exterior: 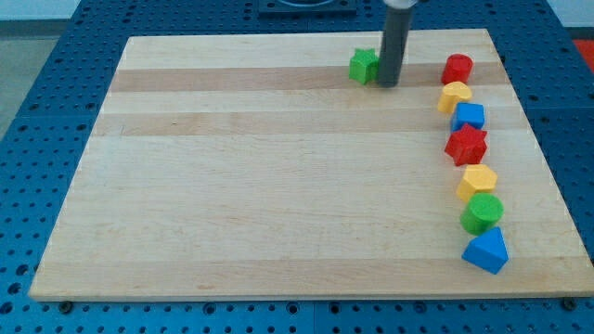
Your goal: Slightly push the green star to the left
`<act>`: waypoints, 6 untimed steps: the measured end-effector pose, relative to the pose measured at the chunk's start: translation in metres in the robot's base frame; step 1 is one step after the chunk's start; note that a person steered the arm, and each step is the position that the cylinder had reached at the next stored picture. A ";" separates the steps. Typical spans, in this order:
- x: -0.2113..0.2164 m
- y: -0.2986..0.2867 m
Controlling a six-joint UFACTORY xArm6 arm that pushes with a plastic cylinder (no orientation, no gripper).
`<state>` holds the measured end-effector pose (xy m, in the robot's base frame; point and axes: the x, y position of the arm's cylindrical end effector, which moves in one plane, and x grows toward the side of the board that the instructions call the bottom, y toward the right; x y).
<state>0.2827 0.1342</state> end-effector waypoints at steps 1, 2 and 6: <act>-0.023 0.016; -0.024 0.016; -0.073 0.162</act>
<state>0.2095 0.2958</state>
